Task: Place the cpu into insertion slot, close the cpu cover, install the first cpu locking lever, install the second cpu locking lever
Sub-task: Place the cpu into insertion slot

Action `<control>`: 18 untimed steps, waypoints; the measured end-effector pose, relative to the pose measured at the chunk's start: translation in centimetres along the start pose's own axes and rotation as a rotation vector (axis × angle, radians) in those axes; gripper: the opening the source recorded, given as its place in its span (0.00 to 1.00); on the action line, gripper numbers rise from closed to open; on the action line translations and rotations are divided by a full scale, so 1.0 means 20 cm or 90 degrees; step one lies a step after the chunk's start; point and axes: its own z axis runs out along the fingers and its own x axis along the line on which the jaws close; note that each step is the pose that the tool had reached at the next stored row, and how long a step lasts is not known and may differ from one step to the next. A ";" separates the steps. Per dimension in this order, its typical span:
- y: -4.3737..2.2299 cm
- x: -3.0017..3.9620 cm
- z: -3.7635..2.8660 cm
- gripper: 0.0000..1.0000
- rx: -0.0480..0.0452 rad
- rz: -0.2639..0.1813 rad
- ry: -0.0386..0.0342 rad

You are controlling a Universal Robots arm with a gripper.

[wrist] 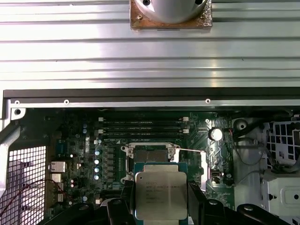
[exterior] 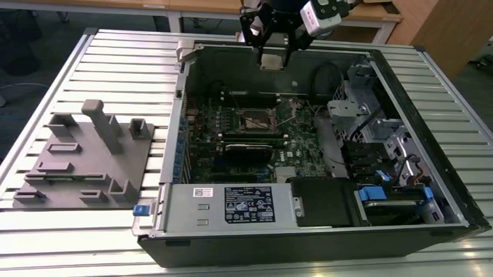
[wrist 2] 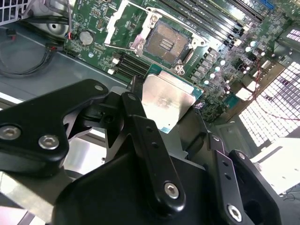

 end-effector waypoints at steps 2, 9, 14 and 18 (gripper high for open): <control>0.000 0.000 0.000 0.54 0.0001 0.000 0.0000; 0.000 0.000 0.004 0.54 -0.0003 0.000 -0.0001; -0.001 0.000 0.011 0.54 -0.0002 0.000 0.0000; -0.002 0.000 0.017 0.54 -0.0001 0.000 0.0000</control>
